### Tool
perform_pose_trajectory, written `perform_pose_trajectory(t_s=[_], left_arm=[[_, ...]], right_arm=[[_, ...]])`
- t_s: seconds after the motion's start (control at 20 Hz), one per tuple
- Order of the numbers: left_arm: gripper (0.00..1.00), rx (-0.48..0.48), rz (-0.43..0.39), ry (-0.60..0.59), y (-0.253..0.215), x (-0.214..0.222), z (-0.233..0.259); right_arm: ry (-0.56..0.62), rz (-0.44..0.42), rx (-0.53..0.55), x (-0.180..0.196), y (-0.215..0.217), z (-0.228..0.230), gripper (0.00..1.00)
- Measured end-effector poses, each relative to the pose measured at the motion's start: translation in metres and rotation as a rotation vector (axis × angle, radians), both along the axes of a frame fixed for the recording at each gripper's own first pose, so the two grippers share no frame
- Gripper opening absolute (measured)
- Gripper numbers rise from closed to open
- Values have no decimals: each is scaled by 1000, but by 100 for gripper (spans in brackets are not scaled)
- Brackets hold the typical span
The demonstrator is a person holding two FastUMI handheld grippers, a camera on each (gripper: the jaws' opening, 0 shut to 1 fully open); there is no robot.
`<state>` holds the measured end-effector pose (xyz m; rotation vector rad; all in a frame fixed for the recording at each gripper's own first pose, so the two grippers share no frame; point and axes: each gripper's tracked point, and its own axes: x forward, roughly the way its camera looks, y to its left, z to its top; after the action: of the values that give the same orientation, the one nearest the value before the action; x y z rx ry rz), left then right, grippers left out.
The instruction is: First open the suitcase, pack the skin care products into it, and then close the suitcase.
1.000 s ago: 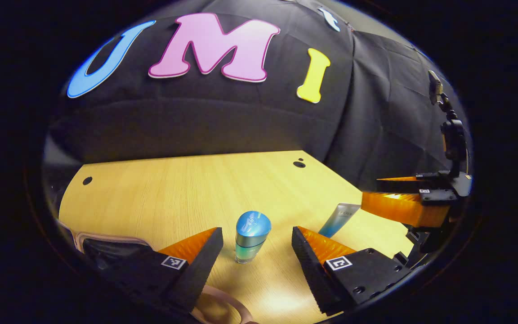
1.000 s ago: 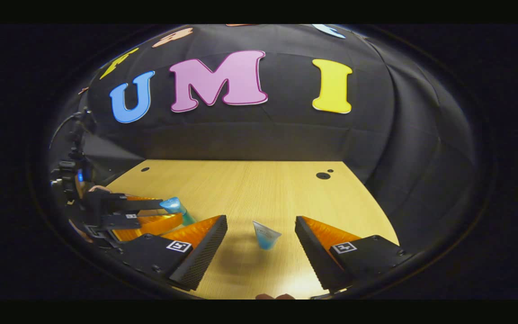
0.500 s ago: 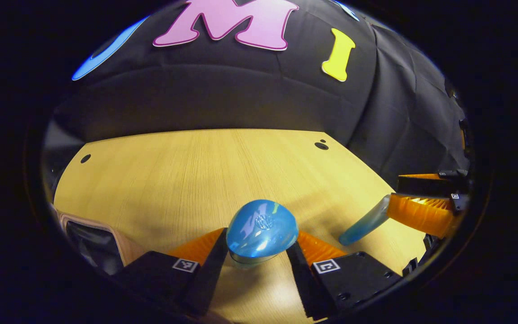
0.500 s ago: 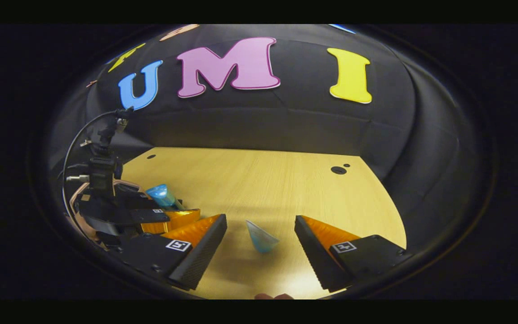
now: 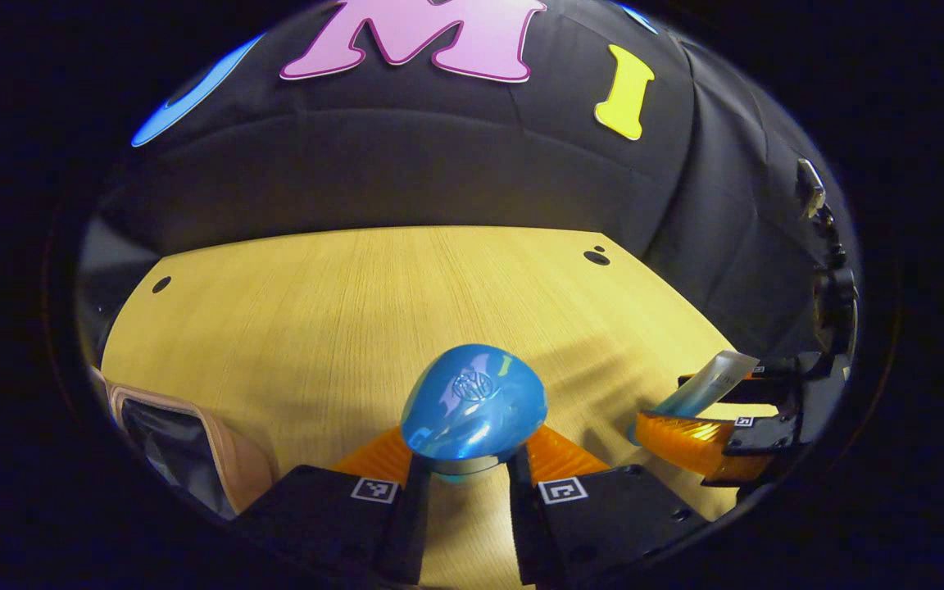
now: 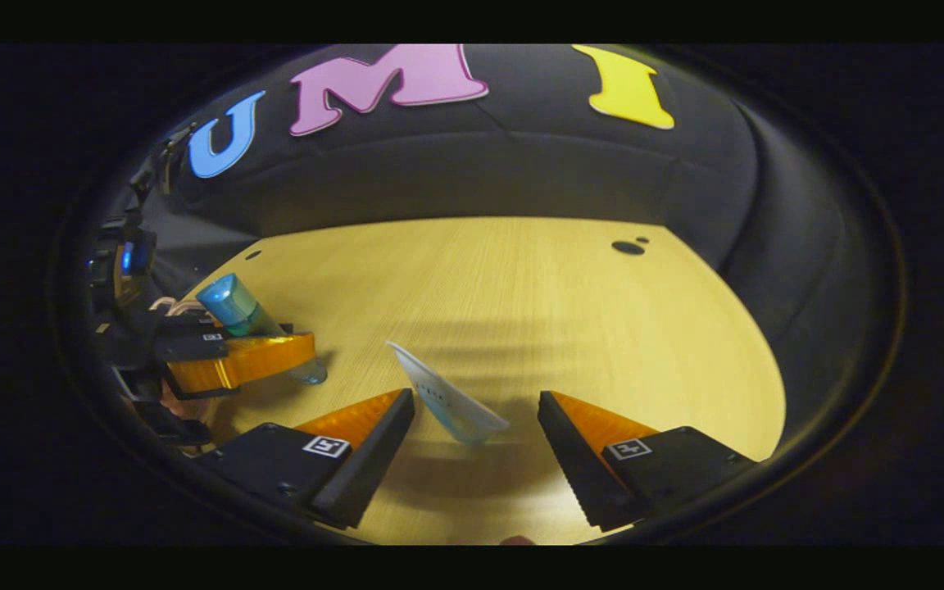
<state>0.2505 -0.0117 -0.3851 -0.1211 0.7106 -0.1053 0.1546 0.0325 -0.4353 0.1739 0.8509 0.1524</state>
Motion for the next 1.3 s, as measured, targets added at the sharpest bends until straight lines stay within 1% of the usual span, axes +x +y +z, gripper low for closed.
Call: perform_pose_trajectory(t_s=[0.05, 0.1, 0.15, 0.2, 0.25, 0.3, 0.4, 0.45, 0.6, 0.7, 0.75, 0.8, 0.85, 0.95, 1.0, 1.1, 1.15, 1.2, 1.3], left_arm=[[48, 5, -3, 2, 0, -1, 0], [48, 8, -8, 4, 0, 0, 0], [48, 10, -14, 7, -1, 0, 0], [47, 11, -21, 12, -1, 0, 0], [47, 12, -30, 24, -1, -1, 0], [47, 15, -42, 41, 0, -2, -1], [46, 15, -56, 48, 2, -5, 11], [46, -3, -66, 41, 2, -7, 22], [46, -88, -86, 24, 16, -24, 73], [46, -94, -97, 23, 40, -44, 110], [49, -89, -100, 44, 55, -58, 124], [49, -81, -93, 78, 74, -72, 134], [46, -71, -80, 126, 94, -88, 140], [46, -58, -58, 229, 135, -126, 135], [46, -48, -31, 292, 155, -143, 127], [46, -37, 29, 428, 189, -177, 95], [49, -46, 62, 498, 200, -188, 77], [46, -60, 92, 575, 206, -199, 61], [46, -83, 130, 680, 210, -213, 28]], right_arm=[[25, -5, 15, -5, 0, -3, 79], [3, -25, 33, 13, 0, -10, 61], [6, -30, 40, 6, -3, -7, 43], [11, -32, 34, 4, -4, -7, 40], [8, -32, 20, 4, -7, -6, 41], [-3, -29, 12, 3, -8, -3, 35], [-35, -27, 13, 2, -9, 11, 35], [-53, -27, 16, 1, -8, 20, 41], [-83, -11, 25, -14, -1, 43, 40], [-90, 0, 25, -25, 2, 56, 41], [-106, 5, 33, -28, 7, 67, 40], [-120, 16, 50, -33, 15, 78, 40], [-142, 31, 65, -37, 25, 92, 40], [-171, 66, 81, -47, 48, 108, 40], [-166, 80, 106, -55, 63, 114, 40], [-174, 98, 134, -66, 86, 126, 40], [-179, 108, 145, -69, 96, 133, 40], [-185, 115, 155, -74, 104, 139, 40], [-203, 130, 151, -81, 116, 149, 40]])
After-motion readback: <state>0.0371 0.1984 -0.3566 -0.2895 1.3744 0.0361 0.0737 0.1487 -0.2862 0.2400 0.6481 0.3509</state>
